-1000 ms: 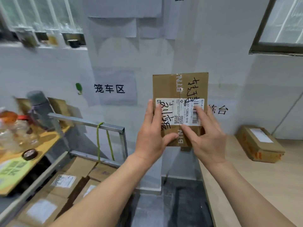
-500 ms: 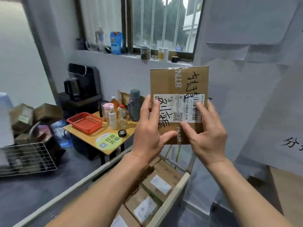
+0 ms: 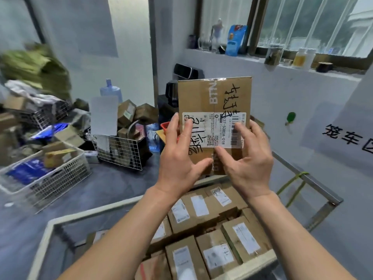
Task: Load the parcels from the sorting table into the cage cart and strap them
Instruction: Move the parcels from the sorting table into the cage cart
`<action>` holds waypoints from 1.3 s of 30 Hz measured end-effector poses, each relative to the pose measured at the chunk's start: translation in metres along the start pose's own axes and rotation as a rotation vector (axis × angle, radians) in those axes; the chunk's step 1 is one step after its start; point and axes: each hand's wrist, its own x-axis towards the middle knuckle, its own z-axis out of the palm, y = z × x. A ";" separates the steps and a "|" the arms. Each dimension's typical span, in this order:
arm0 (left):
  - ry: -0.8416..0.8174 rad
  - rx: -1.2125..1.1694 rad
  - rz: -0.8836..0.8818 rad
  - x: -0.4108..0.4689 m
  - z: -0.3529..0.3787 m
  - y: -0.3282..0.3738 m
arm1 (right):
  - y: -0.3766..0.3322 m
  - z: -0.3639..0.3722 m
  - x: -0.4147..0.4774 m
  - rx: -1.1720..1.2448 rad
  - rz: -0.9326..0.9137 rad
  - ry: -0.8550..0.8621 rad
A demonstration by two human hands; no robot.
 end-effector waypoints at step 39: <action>-0.268 0.165 -0.690 -0.177 -0.095 -0.240 | -0.095 0.238 -0.202 0.167 0.241 -0.657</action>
